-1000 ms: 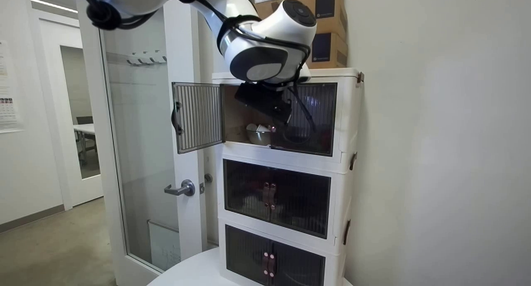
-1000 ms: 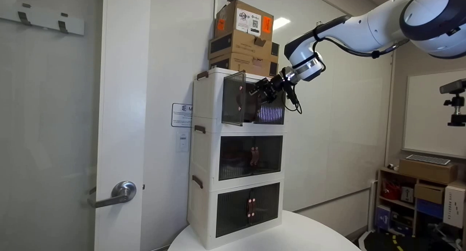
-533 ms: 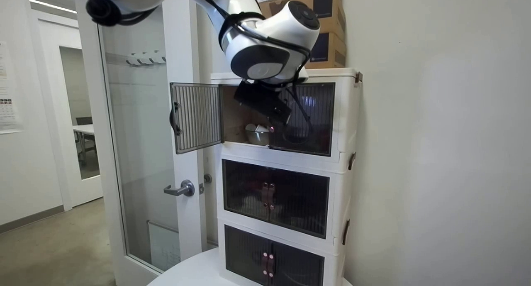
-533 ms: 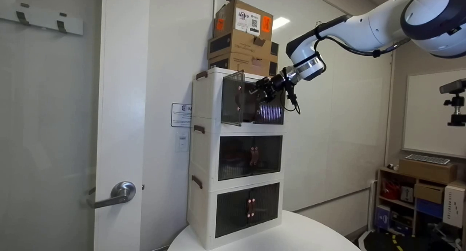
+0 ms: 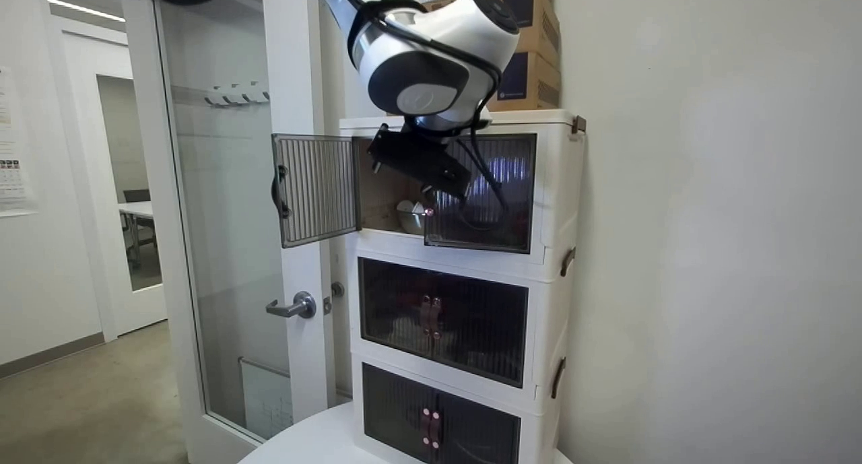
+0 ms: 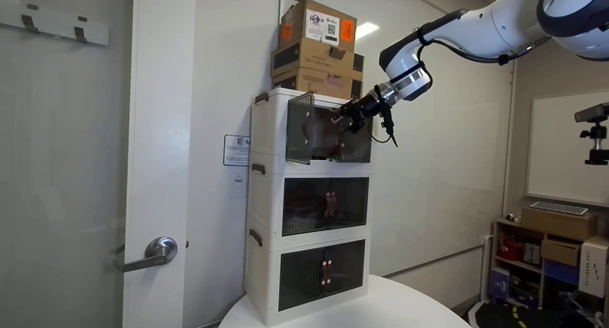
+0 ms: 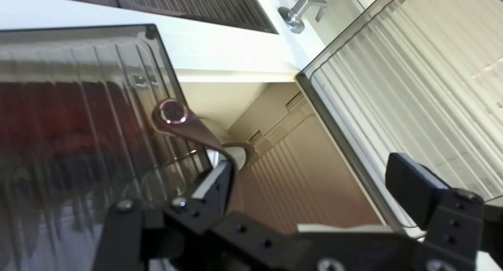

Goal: Open the top drawer

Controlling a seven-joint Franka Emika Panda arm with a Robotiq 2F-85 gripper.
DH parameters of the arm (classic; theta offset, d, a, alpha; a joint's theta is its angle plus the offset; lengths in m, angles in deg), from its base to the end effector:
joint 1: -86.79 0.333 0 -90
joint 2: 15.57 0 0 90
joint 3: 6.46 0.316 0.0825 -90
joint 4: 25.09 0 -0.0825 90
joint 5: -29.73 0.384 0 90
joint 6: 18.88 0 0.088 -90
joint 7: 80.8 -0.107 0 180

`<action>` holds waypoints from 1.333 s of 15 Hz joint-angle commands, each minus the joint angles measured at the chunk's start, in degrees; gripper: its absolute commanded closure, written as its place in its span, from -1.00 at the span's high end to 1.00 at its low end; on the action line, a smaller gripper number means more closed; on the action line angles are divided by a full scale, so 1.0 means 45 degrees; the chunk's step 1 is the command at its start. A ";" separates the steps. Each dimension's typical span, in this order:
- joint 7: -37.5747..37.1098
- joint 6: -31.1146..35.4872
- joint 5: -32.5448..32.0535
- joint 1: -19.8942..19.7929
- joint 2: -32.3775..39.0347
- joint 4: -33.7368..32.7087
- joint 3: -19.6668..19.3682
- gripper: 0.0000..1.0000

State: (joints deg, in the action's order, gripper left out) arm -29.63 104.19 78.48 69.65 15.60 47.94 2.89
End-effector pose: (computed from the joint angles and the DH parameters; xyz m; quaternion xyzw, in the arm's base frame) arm 0.7405 -0.1008 0.4939 -0.8839 -0.1570 -0.3342 0.2870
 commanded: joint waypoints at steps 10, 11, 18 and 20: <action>-0.2184 -0.3769 -0.2137 0.0526 -0.2886 0.2510 -0.2211 1.00; -0.2742 -0.3705 -0.2595 0.0560 -0.3053 0.2602 -0.2408 1.00; -0.7478 -0.3459 -0.5879 0.0898 -0.3766 0.2630 -0.3103 1.00; -0.8976 -0.3416 -0.6612 0.1041 -0.3837 0.2505 -0.3238 1.00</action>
State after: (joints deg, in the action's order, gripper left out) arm -60.53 89.53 53.35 72.32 0.75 58.26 -10.11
